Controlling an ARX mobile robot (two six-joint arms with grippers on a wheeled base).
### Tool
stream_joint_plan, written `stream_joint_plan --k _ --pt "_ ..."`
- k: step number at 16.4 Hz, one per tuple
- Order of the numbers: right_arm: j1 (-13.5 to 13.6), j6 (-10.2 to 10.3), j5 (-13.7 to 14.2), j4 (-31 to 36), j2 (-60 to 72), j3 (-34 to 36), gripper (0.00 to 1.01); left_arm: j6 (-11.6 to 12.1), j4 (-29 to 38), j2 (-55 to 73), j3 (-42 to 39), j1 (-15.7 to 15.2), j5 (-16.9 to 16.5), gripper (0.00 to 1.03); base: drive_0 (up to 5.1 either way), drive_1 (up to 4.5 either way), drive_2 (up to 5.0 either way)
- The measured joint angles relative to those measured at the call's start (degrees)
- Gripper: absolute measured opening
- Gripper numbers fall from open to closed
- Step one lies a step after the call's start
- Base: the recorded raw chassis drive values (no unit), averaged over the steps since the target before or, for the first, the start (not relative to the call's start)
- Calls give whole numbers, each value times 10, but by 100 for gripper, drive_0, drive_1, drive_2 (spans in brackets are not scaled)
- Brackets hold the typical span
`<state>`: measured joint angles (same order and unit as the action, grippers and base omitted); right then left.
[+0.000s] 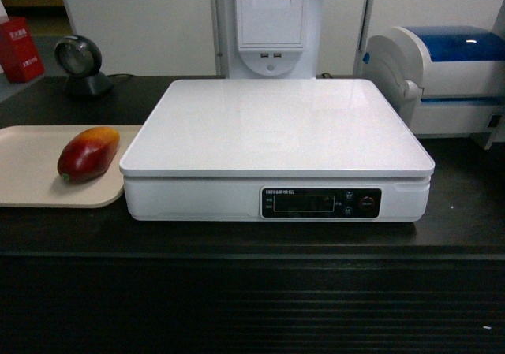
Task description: Place dark red mango on scale at checkout
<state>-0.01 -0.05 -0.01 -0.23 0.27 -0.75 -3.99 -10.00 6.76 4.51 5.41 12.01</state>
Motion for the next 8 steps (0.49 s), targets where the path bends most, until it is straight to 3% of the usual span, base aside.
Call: stream_joint_plan --k 2,4,6,8 --pt "0 0 1 0 0 0 98 -14 21 20 10 1 24 98 0 0 0" --pt "0 0 0 0 0 0 98 -16 78 68 32 -11 0 98 0 0 0" --pt "0 0 0 0 0 0 98 -14 161 155 37 -47 -56 98 0 0 0" --pt "0 0 0 0 0 0 98 -2 293 302 64 -96 -134 98 0 0 0"
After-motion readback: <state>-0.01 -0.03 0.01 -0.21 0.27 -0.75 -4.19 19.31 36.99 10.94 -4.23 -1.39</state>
